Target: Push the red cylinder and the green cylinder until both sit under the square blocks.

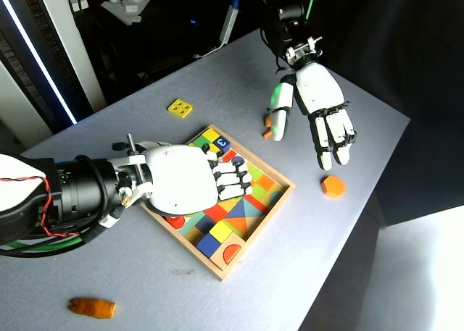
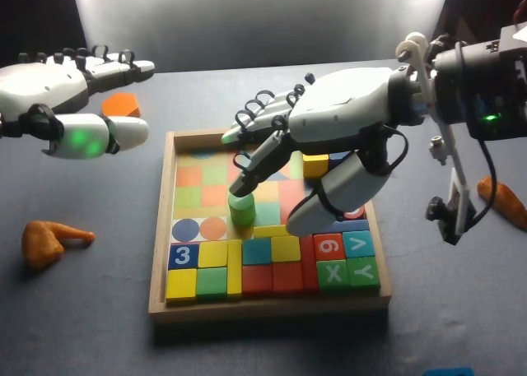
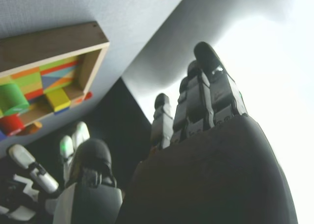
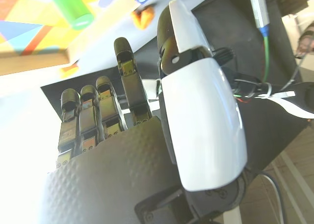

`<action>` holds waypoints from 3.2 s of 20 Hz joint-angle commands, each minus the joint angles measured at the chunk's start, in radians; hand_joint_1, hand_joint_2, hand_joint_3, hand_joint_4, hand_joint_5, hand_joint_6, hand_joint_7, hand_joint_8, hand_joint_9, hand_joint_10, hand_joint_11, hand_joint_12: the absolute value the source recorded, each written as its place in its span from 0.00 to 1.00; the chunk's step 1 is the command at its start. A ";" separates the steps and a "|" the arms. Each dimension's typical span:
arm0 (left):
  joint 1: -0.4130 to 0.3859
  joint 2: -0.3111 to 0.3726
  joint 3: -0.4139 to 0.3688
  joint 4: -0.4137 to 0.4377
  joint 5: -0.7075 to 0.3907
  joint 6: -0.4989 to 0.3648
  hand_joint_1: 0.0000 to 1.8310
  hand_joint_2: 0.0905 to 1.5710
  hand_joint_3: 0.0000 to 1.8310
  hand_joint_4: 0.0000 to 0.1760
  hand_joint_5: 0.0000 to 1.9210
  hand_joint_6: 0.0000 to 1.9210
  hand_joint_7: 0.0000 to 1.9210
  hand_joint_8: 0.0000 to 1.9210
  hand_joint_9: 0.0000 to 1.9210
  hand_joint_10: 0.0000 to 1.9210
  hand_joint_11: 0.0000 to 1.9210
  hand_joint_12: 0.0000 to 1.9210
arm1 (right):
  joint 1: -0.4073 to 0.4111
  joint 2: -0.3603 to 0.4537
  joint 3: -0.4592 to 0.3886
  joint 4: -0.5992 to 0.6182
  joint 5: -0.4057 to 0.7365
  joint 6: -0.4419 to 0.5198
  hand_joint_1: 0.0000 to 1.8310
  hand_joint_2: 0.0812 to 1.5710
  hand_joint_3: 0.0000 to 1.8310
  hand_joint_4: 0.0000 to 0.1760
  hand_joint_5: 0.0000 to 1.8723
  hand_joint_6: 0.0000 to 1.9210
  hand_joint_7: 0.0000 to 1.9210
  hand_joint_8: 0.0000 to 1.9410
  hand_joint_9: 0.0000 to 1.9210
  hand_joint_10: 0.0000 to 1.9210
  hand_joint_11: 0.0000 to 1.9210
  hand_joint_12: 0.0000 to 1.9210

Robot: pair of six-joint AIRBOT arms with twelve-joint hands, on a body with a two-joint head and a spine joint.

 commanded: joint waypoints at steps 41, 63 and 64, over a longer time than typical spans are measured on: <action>0.005 -0.023 0.044 -0.034 -0.072 0.000 0.00 0.70 0.00 1.00 0.04 0.00 0.00 0.00 0.03 0.00 0.00 0.22 | -0.056 -0.060 0.090 0.061 -0.035 0.024 0.26 0.68 0.00 0.90 0.27 0.00 0.00 0.00 0.00 0.00 0.00 0.02; 0.015 -0.021 0.044 -0.037 -0.072 0.000 0.01 0.66 0.01 1.00 0.03 0.00 0.00 0.00 0.02 0.00 0.00 0.19 | -0.034 -0.059 0.087 0.104 0.023 0.008 0.25 0.69 0.00 0.94 0.26 0.00 0.00 0.00 0.00 0.00 0.00 0.01; 0.015 -0.021 0.044 -0.037 -0.071 0.000 0.00 0.65 0.00 1.00 0.03 0.00 0.00 0.00 0.00 0.00 0.00 0.12 | -0.035 -0.059 0.085 0.104 0.024 0.008 0.25 0.69 0.00 0.96 0.26 0.00 0.00 0.00 0.00 0.00 0.01 0.01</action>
